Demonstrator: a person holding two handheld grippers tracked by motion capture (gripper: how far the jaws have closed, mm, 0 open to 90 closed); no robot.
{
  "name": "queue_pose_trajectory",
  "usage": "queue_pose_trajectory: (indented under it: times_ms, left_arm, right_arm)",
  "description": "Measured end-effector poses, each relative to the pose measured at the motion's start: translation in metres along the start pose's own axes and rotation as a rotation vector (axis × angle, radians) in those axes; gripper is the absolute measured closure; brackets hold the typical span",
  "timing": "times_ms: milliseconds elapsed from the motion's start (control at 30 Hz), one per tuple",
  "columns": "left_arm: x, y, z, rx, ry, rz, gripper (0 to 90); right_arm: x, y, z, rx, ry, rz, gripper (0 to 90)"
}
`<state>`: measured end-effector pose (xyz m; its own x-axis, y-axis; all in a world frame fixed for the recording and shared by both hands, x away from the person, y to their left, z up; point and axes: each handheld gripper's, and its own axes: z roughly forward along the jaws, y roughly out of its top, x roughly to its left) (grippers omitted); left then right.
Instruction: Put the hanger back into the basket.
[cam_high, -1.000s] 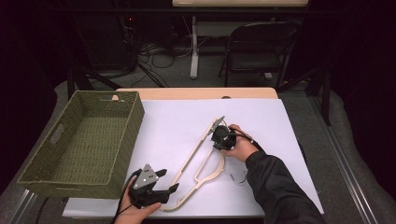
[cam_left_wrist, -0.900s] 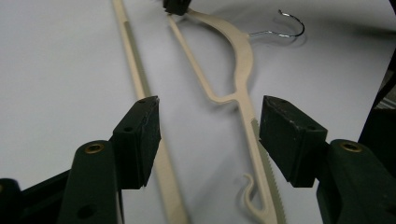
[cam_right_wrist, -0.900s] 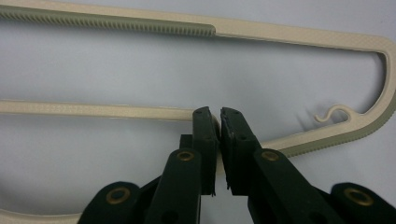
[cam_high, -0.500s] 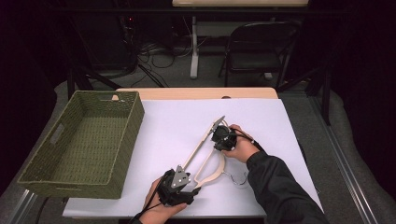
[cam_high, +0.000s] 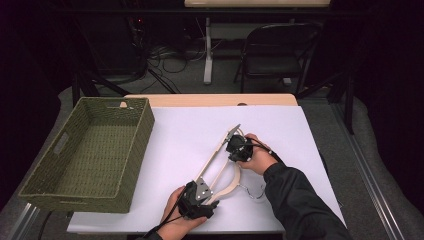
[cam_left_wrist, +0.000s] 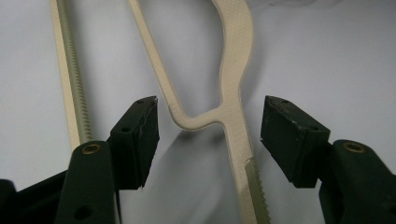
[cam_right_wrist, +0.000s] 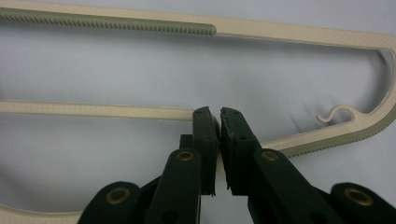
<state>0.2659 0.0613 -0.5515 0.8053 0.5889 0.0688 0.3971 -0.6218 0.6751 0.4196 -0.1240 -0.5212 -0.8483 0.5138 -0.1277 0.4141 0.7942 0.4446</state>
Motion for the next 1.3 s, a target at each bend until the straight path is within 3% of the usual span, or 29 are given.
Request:
queue_pose_trajectory:
  times_ms: [200,400,1000,1100,1167,1300]
  left_arm:
    - [-0.002,0.001,0.003,0.008,0.001,0.005,39.4]
    - [-0.004,0.0,0.005,0.009,0.035,0.008,46.0]
    - [-0.003,0.0,0.004,0.008,0.036,-0.015,50.1]
    - [-0.001,0.0,0.001,0.005,0.033,-0.022,52.4]
    - [0.0,0.001,-0.002,-0.008,0.036,-0.022,56.0]
    - [0.002,0.003,-0.007,-0.015,0.04,-0.011,58.3]
  right_arm:
    - [0.0,0.0,-0.003,-0.008,0.004,0.01,85.1]
    - [-0.001,0.0,-0.006,-0.014,0.008,0.014,85.1]
    - [-0.002,-0.001,-0.009,-0.005,0.013,0.04,85.1]
    - [-0.002,-0.003,-0.007,-0.029,0.011,0.052,85.1]
    - [-0.003,-0.003,-0.009,0.02,0.02,0.049,85.1]
    - [-0.005,-0.003,-0.011,0.024,0.026,0.061,85.1]
